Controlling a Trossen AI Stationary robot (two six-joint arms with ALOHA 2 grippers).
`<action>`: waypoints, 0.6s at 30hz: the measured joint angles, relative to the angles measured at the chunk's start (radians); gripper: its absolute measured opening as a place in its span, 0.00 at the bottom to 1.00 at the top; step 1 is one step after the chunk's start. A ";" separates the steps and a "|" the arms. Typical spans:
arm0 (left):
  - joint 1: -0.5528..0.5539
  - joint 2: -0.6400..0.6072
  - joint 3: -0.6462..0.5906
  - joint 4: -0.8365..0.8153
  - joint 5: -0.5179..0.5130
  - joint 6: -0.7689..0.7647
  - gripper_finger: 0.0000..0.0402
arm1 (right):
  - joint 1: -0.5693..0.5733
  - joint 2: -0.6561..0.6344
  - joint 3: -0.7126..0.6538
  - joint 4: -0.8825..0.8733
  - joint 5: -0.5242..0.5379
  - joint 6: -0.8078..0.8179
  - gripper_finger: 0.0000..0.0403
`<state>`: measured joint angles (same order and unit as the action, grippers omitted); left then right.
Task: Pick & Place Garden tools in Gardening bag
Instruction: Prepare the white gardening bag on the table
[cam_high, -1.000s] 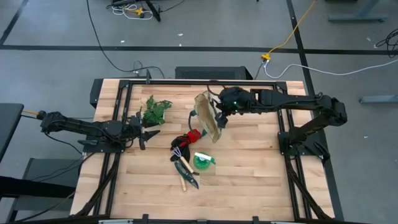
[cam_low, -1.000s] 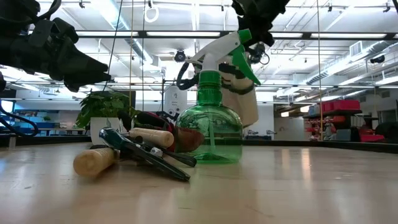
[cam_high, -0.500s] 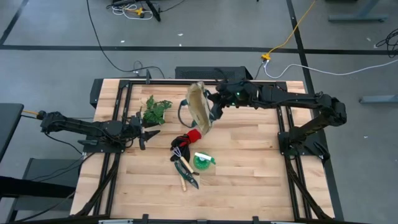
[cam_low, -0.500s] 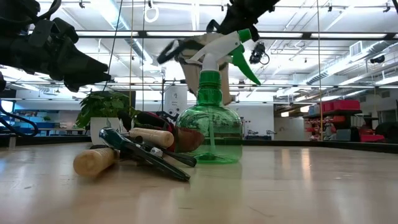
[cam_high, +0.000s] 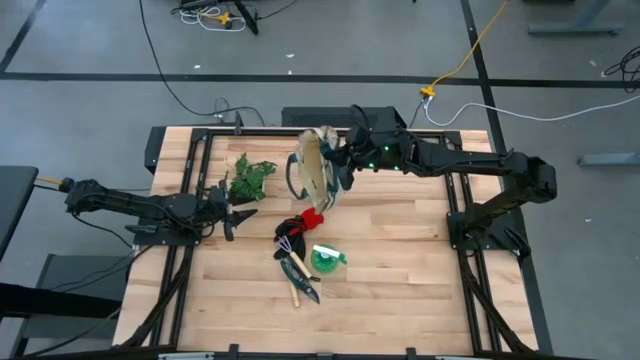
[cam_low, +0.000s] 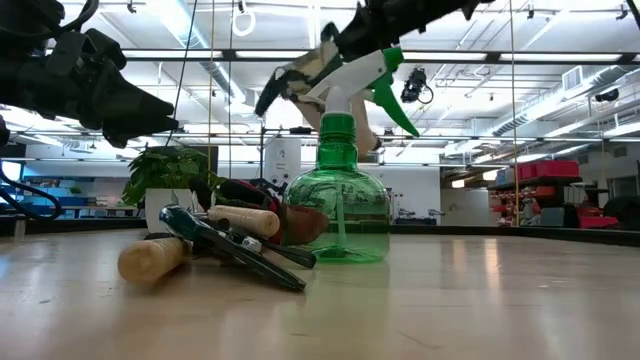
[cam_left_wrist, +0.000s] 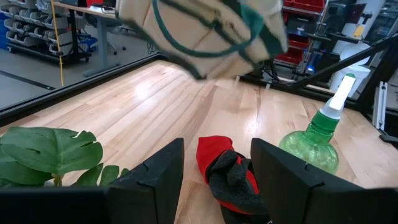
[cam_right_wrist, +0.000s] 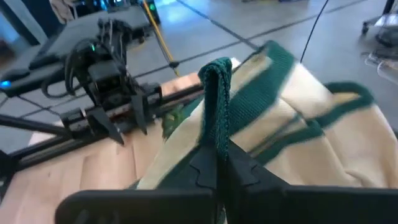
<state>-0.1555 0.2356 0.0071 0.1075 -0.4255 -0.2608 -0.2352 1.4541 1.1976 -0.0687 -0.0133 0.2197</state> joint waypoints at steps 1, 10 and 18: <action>0.000 0.000 0.000 0.000 0.000 -0.014 0.48 | -0.004 0.000 -0.007 0.008 -0.009 0.002 0.00; 0.001 0.000 0.000 0.034 -0.042 -0.062 0.48 | -0.011 0.000 -0.035 0.128 -0.082 0.000 0.00; 0.001 0.000 0.000 0.227 -0.079 -0.067 0.48 | -0.007 0.000 -0.035 0.176 -0.117 -0.001 0.00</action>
<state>-0.1543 0.2353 0.0071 0.3346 -0.5045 -0.3283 -0.2420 1.4540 1.1622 0.1077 -0.1302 0.2192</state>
